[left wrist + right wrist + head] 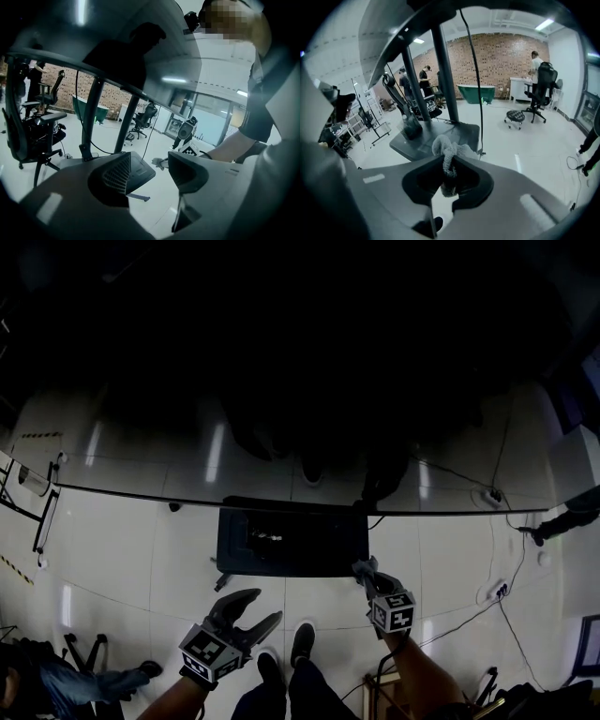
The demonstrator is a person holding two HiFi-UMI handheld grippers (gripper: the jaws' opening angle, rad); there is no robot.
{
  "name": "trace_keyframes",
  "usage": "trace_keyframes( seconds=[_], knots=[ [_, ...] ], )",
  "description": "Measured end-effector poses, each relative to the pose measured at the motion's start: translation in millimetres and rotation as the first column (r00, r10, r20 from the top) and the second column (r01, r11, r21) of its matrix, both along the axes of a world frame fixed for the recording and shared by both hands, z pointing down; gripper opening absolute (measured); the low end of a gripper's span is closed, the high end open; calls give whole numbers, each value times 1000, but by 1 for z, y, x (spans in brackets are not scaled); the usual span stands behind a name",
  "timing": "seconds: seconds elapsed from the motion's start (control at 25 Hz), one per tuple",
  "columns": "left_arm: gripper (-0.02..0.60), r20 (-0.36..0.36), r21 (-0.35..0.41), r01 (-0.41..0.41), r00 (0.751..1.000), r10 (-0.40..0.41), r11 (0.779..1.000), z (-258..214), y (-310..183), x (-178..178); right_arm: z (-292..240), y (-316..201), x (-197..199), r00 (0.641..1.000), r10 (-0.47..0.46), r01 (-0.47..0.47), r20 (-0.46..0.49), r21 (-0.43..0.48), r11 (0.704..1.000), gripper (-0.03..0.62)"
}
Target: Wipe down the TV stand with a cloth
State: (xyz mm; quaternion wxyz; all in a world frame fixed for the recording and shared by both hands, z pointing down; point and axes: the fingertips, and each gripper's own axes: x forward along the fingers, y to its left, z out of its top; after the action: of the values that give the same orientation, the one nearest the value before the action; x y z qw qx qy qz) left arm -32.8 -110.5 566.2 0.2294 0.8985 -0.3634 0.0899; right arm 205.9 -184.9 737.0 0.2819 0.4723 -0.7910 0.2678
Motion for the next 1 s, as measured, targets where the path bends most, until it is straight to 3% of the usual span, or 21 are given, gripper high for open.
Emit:
trace_keyframes(
  seconds=[0.28,0.6,0.84,1.0],
  knots=[
    [272,-12,8,-4,1000,4,1000,-51,41,-12,-136,45,-47,985,17,-40,173,132,990,43],
    [275,-36,81,-10,999,13,997,-124,112,-29,-275,127,-75,938,14,-103,347,239,966,43],
    [275,-36,110,-20,999,24,994,-163,170,-33,-344,189,-87,924,-25,-110,382,327,939,43],
    [275,-40,123,-6,999,11,992,-181,204,-27,-366,231,-76,914,-31,-115,405,332,936,43]
  ],
)
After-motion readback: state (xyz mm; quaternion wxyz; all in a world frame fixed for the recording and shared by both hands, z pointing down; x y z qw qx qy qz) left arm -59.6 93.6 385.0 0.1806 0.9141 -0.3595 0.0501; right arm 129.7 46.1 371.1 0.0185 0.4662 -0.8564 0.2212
